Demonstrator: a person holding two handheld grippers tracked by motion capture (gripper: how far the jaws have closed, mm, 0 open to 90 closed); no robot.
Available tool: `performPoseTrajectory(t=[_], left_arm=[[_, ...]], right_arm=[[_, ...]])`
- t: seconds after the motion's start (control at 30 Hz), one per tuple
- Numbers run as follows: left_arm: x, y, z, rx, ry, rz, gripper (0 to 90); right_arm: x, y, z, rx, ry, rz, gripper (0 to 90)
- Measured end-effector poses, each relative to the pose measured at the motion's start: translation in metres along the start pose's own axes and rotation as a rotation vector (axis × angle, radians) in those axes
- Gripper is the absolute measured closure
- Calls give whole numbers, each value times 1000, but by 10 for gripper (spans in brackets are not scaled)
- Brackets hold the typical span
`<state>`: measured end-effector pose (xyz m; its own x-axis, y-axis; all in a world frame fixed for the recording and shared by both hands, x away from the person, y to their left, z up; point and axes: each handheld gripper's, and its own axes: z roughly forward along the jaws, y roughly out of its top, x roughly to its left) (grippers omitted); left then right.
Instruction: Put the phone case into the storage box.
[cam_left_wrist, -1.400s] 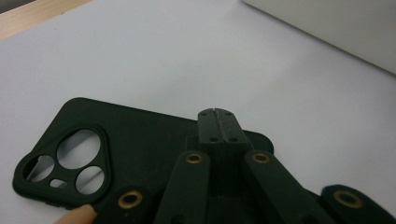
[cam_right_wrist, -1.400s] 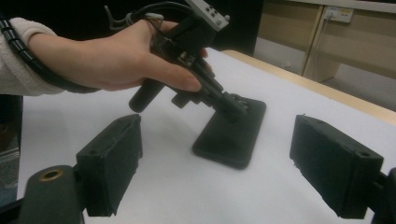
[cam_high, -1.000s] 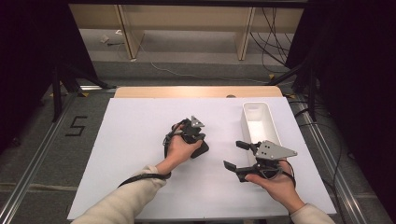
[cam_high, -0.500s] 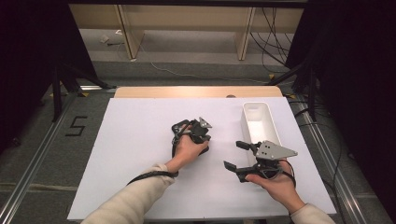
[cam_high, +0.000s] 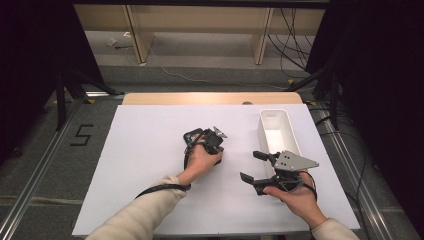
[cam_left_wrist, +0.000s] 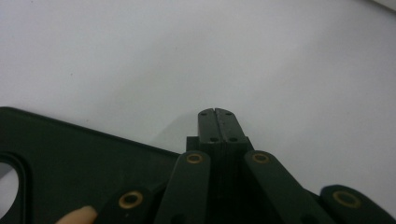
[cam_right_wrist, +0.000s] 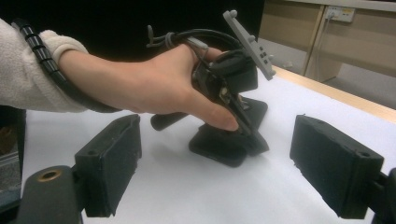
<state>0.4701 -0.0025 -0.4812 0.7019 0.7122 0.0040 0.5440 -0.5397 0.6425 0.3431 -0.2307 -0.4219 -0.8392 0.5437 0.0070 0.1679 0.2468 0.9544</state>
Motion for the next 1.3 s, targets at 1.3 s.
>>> performPoseTrajectory(t=[1.3], left_arm=[[59, -79, -68, 62, 70, -59, 900]], right_arm=[[-2, 0, -1, -4, -14, 10, 185]])
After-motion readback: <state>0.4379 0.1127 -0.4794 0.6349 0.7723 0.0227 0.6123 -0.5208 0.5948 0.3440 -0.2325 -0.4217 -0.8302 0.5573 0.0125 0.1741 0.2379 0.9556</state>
